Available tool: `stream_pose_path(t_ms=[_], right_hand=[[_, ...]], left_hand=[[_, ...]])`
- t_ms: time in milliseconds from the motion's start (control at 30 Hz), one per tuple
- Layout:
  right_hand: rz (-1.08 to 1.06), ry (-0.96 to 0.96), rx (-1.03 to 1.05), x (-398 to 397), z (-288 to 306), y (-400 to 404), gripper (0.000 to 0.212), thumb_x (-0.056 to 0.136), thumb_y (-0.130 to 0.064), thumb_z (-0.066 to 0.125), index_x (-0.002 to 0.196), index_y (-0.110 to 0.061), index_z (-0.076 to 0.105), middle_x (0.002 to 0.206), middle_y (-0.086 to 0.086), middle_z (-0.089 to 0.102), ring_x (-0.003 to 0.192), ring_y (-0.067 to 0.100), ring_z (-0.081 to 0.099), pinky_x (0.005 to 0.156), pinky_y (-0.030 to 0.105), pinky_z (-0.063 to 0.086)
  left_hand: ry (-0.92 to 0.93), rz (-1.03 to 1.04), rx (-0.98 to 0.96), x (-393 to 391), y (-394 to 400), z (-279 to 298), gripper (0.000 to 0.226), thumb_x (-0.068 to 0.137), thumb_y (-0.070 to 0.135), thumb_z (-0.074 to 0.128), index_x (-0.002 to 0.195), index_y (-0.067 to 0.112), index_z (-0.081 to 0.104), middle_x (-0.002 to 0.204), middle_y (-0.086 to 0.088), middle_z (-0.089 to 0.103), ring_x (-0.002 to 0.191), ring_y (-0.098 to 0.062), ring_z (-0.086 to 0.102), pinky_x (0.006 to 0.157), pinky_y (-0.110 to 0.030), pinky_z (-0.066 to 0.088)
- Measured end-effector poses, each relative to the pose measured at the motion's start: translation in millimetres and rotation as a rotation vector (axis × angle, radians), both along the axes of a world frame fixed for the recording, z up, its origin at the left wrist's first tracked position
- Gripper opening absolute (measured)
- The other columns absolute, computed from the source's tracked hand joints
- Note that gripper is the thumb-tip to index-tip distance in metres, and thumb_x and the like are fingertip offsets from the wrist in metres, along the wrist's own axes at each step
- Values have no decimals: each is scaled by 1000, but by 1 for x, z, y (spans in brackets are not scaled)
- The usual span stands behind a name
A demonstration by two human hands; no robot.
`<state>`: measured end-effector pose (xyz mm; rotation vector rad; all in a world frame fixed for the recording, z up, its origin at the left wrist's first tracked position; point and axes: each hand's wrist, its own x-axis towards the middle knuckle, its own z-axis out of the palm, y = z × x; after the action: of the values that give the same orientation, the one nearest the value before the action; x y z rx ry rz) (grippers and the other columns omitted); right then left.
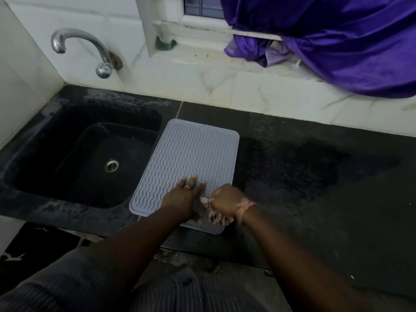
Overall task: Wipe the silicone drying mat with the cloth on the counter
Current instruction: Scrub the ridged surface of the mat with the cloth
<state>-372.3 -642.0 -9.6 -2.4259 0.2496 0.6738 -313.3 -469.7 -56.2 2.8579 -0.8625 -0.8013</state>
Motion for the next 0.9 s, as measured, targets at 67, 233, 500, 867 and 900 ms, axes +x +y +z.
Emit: stream_pose_path(t_ms=[67, 233, 500, 867, 900], right_hand=[[-145, -31, 100, 17, 9, -14, 36, 98, -34, 62, 82, -3, 74, 90, 12, 75, 86, 27, 71, 72, 34, 53], [-240, -304, -82, 51, -6, -12, 17, 98, -18, 58, 113, -11, 62, 114, 11, 58, 97, 30, 64, 80, 38, 57], [-67, -403, -173, 14, -35, 27, 48, 92, -3, 60, 137, -21, 63, 135, 7, 58, 123, 28, 57, 108, 40, 47], [-239, -174, 164, -61, -15, 62, 22, 84, -17, 78, 104, -26, 79, 105, -11, 75, 98, 11, 71, 81, 20, 57], [-345, -147, 279, -61, -10, 61, 17, 83, -20, 79, 99, -26, 78, 103, -10, 75, 96, 11, 72, 77, 17, 57]], left_hand=[[15, 37, -79, -4, 12, -3, 126, 69, 62, 84, 162, 39, 2, 172, 5, -9, 158, -27, -7, 121, -55, 24], [-24, 208, -44, -14, 45, -9, 121, 76, 66, 75, 163, 32, -2, 172, -1, -11, 157, -35, -10, 124, -54, 12], [84, 220, 3, -16, 49, 9, 121, 80, 67, 72, 162, 34, -11, 170, 0, -19, 157, -34, -14, 123, -57, 18], [95, 167, -61, -19, 61, 8, 107, 92, 59, 65, 163, 29, -9, 170, -4, -19, 156, -37, -15, 125, -54, 14], [101, 184, -117, -21, 62, 8, 102, 93, 56, 65, 165, 26, -2, 171, -7, -15, 156, -37, -13, 125, -52, 12]])
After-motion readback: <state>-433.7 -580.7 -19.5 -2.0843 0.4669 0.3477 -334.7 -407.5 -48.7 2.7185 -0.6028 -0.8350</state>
